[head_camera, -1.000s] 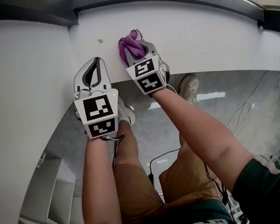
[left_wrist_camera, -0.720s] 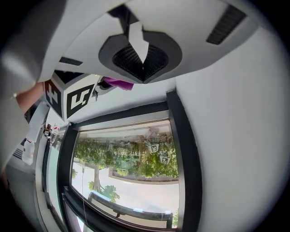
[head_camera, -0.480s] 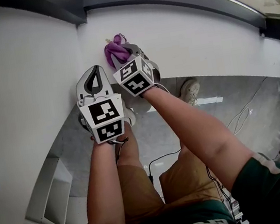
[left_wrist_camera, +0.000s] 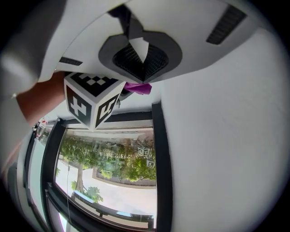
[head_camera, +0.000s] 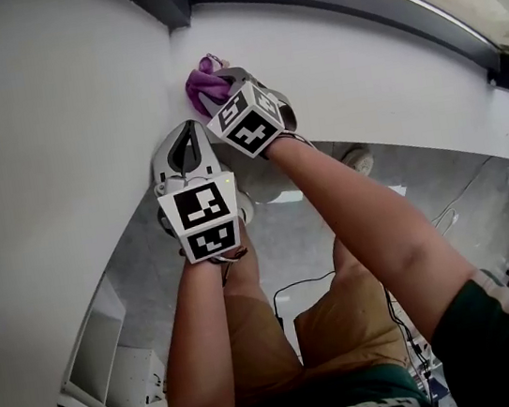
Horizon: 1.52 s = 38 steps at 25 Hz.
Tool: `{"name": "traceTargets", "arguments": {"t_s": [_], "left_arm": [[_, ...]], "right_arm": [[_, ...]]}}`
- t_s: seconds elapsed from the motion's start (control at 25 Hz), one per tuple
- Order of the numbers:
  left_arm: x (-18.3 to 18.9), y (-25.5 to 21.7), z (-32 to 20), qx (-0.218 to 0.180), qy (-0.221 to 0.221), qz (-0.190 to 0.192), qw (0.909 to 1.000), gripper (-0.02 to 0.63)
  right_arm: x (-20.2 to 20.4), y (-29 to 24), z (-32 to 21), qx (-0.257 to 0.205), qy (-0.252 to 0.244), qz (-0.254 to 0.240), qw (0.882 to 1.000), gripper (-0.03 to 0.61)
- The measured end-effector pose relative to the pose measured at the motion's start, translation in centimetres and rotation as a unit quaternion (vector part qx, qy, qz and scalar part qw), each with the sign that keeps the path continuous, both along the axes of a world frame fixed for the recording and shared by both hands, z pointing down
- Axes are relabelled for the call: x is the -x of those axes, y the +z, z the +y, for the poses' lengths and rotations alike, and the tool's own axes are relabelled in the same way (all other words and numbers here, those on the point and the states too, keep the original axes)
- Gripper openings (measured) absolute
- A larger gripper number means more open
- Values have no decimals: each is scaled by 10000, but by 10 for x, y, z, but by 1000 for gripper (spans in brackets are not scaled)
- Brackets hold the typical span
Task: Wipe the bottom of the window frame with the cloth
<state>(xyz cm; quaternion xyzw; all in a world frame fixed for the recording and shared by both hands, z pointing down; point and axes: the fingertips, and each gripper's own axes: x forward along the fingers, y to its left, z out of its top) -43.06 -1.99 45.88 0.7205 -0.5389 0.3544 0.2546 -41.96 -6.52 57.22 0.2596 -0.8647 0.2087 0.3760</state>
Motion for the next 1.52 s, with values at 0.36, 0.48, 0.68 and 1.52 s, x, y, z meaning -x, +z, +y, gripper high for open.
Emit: {"name": "traceTargets", "arguments": {"t_s": [0.36,0.48,0.68,1.52], "left_arm": [[-1,-4,0,-96,67,228,9997,8],[-2,-13,-3,-158,75,275,9995,8],[-17,-46,-1,-263,157,416,9987,8],[-153,-337,9,-1228,1439,1022,9766,8]], "right_arm": [[2,-15,0,24,-307,-329,9990,87],[-4,-39,-3,-194,-345,-486,9980,87],[-29,-106,-3,-464,-203,-1000,9937,94],[-179,-466,39,-1273,355,-2178,9670,94]]}}
